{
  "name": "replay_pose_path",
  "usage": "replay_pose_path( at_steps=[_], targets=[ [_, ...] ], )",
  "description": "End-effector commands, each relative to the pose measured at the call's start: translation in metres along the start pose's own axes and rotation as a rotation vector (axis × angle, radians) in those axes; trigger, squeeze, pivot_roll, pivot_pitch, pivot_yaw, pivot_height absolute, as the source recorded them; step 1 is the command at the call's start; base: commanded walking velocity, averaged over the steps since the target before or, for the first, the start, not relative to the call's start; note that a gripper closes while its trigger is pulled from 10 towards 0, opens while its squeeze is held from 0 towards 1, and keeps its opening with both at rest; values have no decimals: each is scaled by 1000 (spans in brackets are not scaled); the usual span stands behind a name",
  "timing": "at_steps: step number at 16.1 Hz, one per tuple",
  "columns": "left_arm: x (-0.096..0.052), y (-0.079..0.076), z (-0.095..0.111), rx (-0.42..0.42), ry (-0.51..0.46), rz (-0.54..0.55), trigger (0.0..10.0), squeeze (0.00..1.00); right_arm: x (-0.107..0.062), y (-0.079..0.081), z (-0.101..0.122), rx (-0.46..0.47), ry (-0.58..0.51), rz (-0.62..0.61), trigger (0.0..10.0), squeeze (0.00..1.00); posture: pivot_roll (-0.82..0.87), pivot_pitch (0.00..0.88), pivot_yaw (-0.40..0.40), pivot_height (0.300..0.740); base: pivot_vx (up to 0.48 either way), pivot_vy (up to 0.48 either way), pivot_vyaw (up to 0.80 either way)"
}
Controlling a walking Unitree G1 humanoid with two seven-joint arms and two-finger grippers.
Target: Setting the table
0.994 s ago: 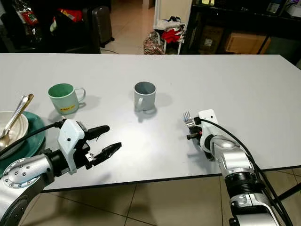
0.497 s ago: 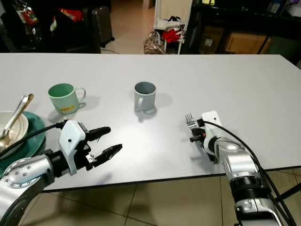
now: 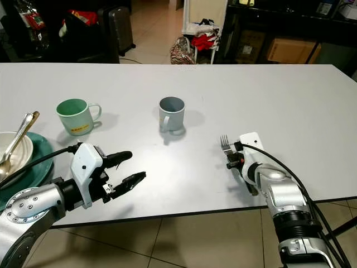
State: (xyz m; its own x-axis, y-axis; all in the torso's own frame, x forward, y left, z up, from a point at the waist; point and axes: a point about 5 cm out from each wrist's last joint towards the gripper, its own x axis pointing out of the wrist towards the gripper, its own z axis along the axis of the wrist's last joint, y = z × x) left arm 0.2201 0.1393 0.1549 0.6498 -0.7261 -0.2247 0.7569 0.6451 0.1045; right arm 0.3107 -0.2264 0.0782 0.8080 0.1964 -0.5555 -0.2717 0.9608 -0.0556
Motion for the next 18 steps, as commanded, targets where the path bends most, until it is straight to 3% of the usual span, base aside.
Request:
replay_pose_path(
  at_steps=[1, 4, 7, 8, 9, 12, 16, 18],
  targets=[
    [3, 3, 1, 11, 0, -3, 10000, 0, 2, 5, -9, 20, 35, 12, 10000, 1000, -52, 0, -9, 740, 0, 0, 0],
    [3, 5, 2, 17, -7, 11, 10000, 0, -2, 6, -1, 29, -12, 16, 10000, 1000, -55, 0, -12, 740, 0, 0, 0],
    [-2, 10, 8, -17, -65, 58, 10000, 0, -24, 10, 23, 44, -117, 38, 10000, 1000, -53, 0, -18, 740, 0, 0, 0],
    [-5, 14, 12, -47, -111, 140, 10000, 0, -39, 25, 45, 52, -238, 85, 10000, 1000, -55, 0, -15, 740, 0, 0, 0],
    [-6, 16, 13, -56, -122, 183, 10000, 0, -43, 31, 50, 51, -274, 95, 10000, 1000, -56, 0, -12, 740, 0, 0, 0],
    [-12, 21, 20, -63, -192, 488, 10000, 0, -63, 58, 63, 30, -402, 38, 10000, 1000, -63, 0, -6, 740, 0, 0, 0],
    [-13, 13, 28, -87, -225, 600, 10000, 0, -70, 74, 72, 52, -496, 3, 10000, 1000, -63, 0, -18, 740, 0, 241, 0],
    [-19, 17, 36, -66, -232, 664, 10000, 0, -76, 82, 86, 80, -544, 64, 10000, 1000, -68, 0, -25, 740, 0, 375, 0]
  ],
)
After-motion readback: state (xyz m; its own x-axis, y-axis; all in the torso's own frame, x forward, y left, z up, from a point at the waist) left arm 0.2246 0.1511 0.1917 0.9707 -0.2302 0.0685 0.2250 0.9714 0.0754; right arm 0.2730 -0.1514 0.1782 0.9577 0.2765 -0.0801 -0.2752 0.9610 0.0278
